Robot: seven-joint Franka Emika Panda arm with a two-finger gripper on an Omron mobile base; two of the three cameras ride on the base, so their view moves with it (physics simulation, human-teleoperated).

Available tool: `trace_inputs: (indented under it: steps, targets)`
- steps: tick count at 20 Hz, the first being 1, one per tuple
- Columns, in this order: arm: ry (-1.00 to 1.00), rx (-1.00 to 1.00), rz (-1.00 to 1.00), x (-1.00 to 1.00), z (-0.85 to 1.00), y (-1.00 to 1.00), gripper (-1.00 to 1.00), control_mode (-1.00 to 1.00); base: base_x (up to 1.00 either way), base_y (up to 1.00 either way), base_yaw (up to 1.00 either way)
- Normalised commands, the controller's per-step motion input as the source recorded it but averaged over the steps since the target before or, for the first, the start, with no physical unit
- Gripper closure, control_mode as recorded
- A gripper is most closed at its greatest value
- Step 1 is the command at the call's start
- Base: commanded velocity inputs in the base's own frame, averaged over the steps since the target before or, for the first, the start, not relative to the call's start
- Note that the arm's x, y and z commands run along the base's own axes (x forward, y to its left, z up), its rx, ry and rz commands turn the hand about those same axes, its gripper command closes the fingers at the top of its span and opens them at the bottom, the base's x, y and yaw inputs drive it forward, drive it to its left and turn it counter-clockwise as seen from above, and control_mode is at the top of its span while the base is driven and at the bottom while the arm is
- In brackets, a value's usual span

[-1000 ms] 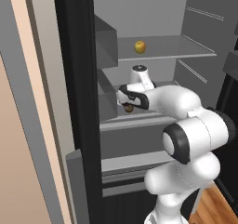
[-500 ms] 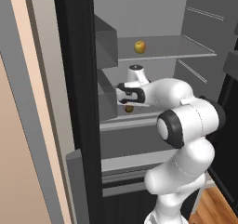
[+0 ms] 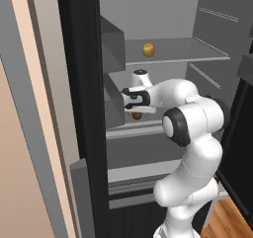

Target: Place the cold items (apple and kiwi) from the fridge in one tupperware on the dining counter. Place the warm items (hot dog and kebab skewer) in the stove area in another tupperware.

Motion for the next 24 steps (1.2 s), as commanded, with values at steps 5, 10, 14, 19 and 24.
trace_inputs:
  steps: [5,10,14,19,24]
  targets:
    - [0.00,0.00,0.00,0.08,-0.19,0.00,-1.00,-1.00,0.00,0.00,0.00]
    - [0.01,0.00,0.00,0.00,-0.26,0.00,1.00,-1.00,0.00,0.00,0.00]
    - [-0.02,0.00,0.00,-0.25,-0.10,0.00,1.00,-1.00,0.00,0.00,0.00]
    - [-0.22,0.02,-0.03,-0.88,0.02,-0.02,1.00,-1.00,0.00,0.00,0.00]
    - [-0.07,0.02,-0.05,-0.81,0.21,-0.18,1.00,-1.00,0.00,0.00,0.00]
